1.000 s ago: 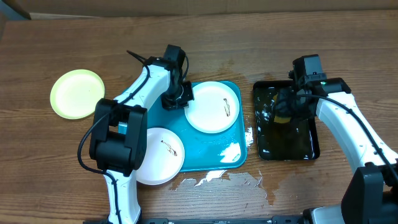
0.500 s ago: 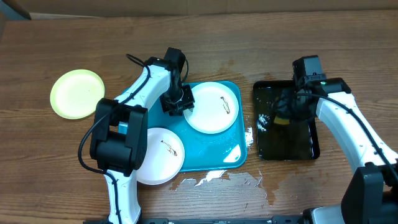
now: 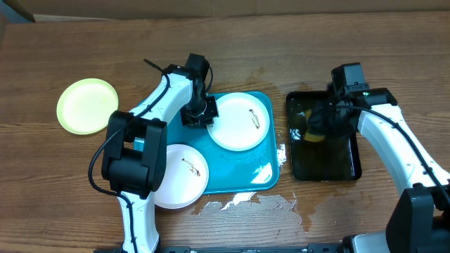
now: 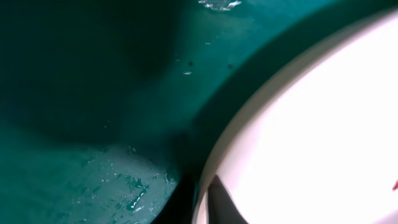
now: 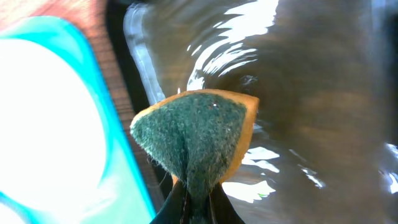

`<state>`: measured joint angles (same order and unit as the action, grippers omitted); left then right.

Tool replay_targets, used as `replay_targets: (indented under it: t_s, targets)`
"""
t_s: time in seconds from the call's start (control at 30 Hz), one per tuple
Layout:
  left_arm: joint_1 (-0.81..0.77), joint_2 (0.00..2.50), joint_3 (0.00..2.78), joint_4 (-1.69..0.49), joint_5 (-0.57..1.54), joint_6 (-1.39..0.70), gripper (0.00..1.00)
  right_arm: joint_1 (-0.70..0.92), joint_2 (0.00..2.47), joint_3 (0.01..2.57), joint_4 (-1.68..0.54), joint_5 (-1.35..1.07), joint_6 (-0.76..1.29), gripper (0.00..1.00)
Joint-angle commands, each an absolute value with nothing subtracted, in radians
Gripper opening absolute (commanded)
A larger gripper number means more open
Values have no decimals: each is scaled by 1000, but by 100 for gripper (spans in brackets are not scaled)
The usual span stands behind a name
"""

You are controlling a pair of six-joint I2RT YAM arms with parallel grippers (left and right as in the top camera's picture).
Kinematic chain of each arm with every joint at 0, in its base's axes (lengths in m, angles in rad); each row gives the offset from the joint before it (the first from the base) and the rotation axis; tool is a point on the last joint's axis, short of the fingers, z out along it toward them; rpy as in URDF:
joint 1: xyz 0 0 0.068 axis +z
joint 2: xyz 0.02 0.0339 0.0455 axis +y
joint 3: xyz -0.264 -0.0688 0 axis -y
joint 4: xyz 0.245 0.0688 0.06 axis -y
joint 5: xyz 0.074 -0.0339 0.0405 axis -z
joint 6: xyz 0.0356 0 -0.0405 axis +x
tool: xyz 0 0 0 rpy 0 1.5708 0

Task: Clean dirty plates on tray and stack at the side
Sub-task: 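Move the held sponge over the white plate held by the left gripper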

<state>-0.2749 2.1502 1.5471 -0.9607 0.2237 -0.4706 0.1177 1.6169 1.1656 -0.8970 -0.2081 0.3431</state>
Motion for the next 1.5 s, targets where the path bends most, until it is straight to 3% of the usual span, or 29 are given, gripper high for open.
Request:
replay_targets:
  t_s: [0.0, 0.17, 0.67, 1.33, 1.47]
  targets:
    - [-283, 2204, 1514, -950, 147, -448, 4, 130, 1615, 1179, -831, -523, 310, 4]
    - [-283, 2204, 1514, -945, 147, -417, 4, 194, 1615, 1179, -729, -537, 315, 4]
    - [-285, 2204, 1514, -945, 151, -260, 4, 533, 1688, 1179, -525, -46, 375, 4]
    - [-341, 2204, 1514, -944, 155, -258, 8, 546, 1753, 1177, -527, -23, 375, 7]
    - [-341, 2204, 1514, -944, 154, -258, 9, 546, 1770, 1177, -529, -23, 375, 14]
